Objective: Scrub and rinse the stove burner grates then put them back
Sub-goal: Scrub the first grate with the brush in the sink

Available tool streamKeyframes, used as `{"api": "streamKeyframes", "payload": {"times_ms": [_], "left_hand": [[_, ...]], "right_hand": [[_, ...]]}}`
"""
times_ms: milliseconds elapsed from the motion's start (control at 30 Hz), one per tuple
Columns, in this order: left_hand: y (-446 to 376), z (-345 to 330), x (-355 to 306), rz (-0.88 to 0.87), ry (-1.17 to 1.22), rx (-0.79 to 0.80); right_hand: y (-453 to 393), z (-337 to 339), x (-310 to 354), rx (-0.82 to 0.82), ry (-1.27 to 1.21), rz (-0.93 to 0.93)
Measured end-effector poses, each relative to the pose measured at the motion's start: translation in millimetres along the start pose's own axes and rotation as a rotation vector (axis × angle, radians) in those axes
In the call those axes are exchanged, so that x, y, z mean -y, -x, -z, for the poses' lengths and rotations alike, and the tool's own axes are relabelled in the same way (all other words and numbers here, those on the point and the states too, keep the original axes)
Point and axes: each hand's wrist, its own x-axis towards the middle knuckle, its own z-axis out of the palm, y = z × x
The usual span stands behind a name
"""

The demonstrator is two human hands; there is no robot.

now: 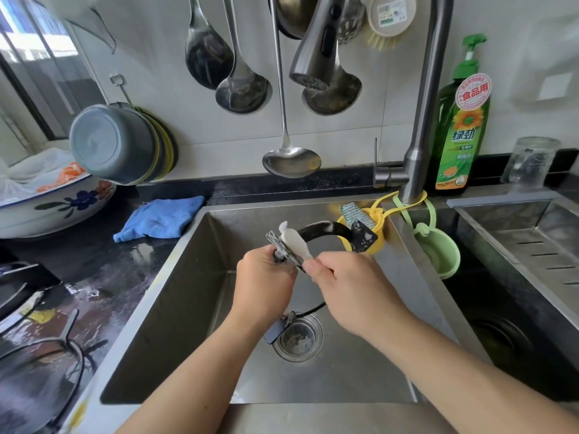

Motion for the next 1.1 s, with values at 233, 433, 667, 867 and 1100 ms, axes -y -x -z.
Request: {"api": "streamKeyframes", "payload": {"times_ms": [233,433,667,867,1100], "left_hand": [[-0.4,-6.2,-4.7,0.014,0.073,0.015],[-0.8,-4.8,-2.0,0.021,0.056,-0.012],[-1.8,-4.7,-1.0,0.040,0.086,-0.017],[-1.5,-2.3,-0.5,0.033,0.077,-0.001],[0.4,-4.1,-1.1,-0.013,0.046,-0.004]], "right_hand": [[0.4,0.2,2.8,-0.131,0.082,-0.045],[-15.7,6.8,-19.8,-0.212,0.043,-0.270],[-6.6,4.6,-7.9,-0.075,-0.032,-0.129],[-5.1,1.7,-5.0,-0.039,0.027,-0.015],[-22.4,11.7,-30.2,-0.220,-0.018,-0.341]]}}
